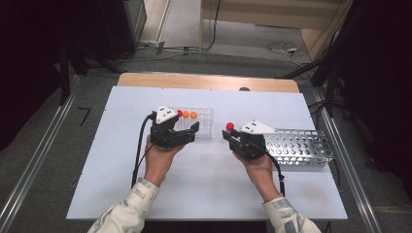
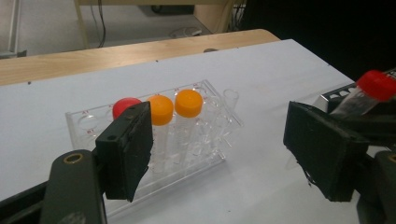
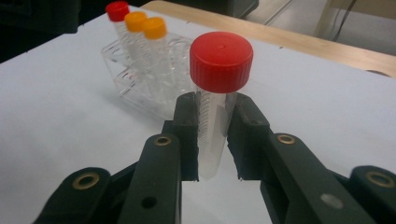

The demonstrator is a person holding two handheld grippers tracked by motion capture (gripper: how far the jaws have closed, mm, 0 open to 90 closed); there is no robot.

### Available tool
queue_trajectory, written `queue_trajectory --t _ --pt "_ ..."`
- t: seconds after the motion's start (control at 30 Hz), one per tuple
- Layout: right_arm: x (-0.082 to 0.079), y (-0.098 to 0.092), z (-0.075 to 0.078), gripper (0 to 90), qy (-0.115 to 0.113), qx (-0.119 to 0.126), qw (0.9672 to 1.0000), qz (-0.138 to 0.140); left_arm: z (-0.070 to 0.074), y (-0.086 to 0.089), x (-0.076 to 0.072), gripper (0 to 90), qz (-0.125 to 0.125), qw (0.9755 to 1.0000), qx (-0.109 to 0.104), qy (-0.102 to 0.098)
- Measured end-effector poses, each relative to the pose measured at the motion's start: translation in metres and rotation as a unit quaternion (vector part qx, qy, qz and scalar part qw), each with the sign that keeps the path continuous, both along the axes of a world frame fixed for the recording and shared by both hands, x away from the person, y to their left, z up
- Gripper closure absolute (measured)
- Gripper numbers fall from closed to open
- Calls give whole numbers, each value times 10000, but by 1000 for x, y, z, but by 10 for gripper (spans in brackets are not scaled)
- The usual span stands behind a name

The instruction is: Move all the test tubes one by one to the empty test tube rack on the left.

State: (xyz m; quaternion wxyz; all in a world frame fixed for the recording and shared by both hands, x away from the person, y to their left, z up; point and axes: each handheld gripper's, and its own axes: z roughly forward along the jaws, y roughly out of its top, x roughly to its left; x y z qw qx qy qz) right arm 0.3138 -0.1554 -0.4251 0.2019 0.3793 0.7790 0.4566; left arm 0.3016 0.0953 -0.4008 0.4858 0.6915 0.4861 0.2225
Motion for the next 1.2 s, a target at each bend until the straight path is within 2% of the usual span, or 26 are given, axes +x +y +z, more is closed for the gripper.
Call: queue_trajectory --t 0.23,0.47,0.73,0.9,1.07,1.1,1.17,1.2 --pt "1 31 -11 715 141 -135 9995 236 -4 -10 -6 252 -147 9999 -48 -32" --pt "0 54 -17 715 217 -224 9985 449 -8 -20 -9 318 -405 9992 15 -39" --pt "-5 71 -15 715 194 -231 9974 652 -14 -18 -10 531 -699 9975 20 0" --pt "-7 77 -14 715 172 -222 9971 705 -16 -14 -11 666 -704 9975 16 5" --pt "-7 79 -14 709 195 -226 9970 717 -15 -13 -12 697 -689 9976 66 5" --pt "-7 79 -14 690 191 -209 9970 721 -15 -12 -12 699 -684 9976 41 11" --pt "-7 77 -13 566 239 -133 9967 765 -14 -10 -12 699 -648 9979 32 -3" --pt "-7 76 -12 532 261 -107 9962 819 -13 -8 -12 700 -624 9981 18 -13"
